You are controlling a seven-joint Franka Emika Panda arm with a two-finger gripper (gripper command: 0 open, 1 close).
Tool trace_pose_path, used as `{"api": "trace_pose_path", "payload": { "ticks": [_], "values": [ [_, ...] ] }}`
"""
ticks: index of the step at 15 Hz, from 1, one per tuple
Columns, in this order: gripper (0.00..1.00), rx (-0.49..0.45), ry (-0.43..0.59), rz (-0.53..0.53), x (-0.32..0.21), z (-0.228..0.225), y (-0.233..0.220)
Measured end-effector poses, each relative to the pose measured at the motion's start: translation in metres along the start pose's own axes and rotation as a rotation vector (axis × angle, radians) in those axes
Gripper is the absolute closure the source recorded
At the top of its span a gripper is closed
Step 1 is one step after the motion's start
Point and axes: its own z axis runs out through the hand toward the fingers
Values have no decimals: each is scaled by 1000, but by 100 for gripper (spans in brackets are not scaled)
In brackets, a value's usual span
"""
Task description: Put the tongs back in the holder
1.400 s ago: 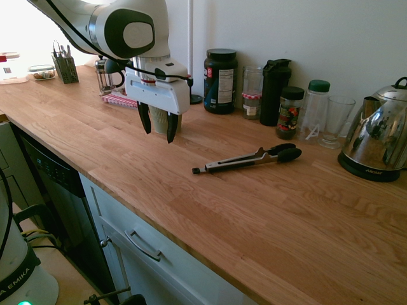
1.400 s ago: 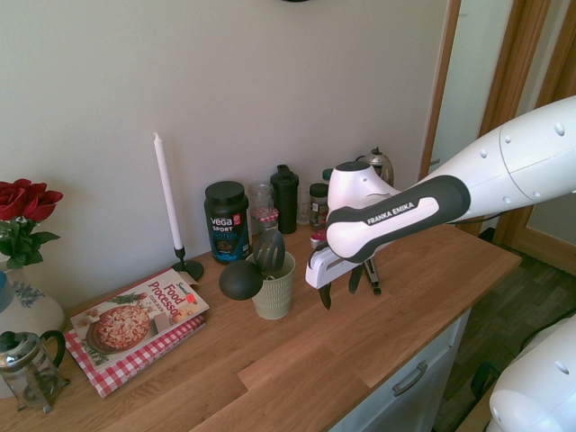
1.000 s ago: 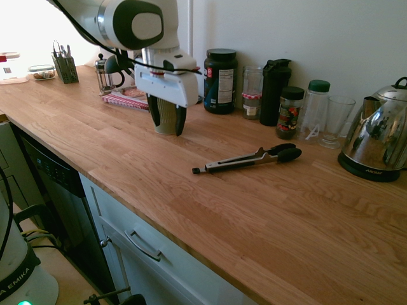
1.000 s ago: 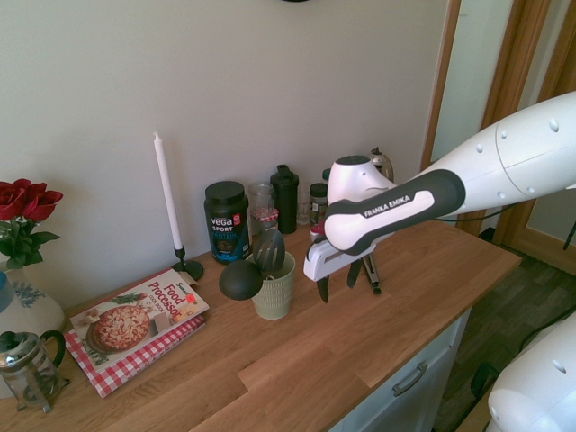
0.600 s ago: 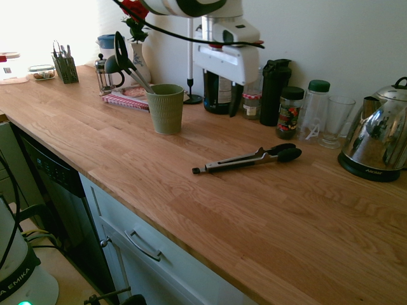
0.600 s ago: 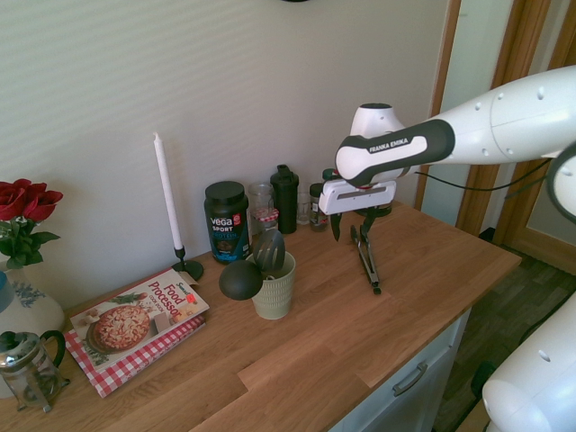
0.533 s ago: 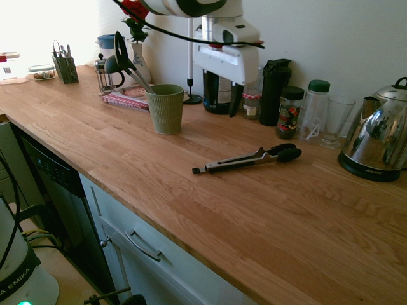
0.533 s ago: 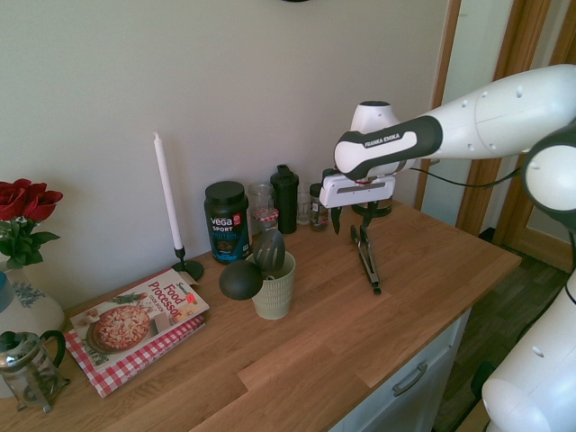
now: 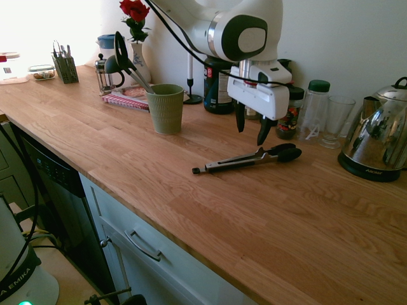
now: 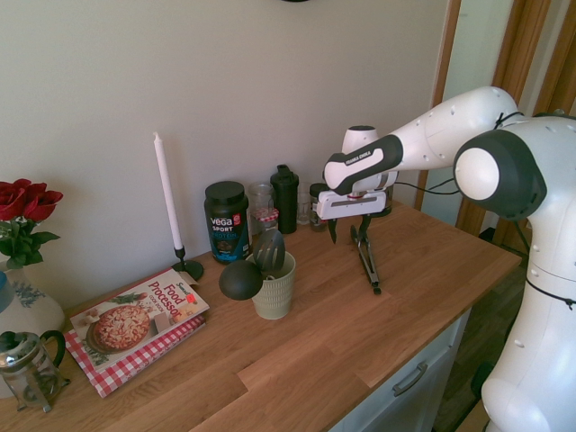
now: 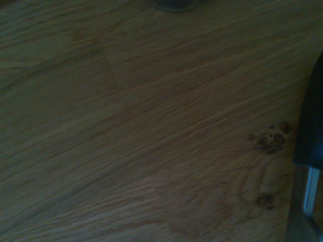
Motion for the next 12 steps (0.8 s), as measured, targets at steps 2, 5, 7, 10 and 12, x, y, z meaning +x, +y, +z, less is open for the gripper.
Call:
{"api": "trace_pose_path", "payload": {
  "ticks": [2,5,7,10,12],
  "values": [
    [0,-6,-7,13,5,11,2],
    [0,-4,-12,22,12,16,3],
    [0,15,-16,17,13,7,1],
    [0,34,-10,16,19,-17,7],
    [0,27,-11,23,26,-16,16]
  ]
}}
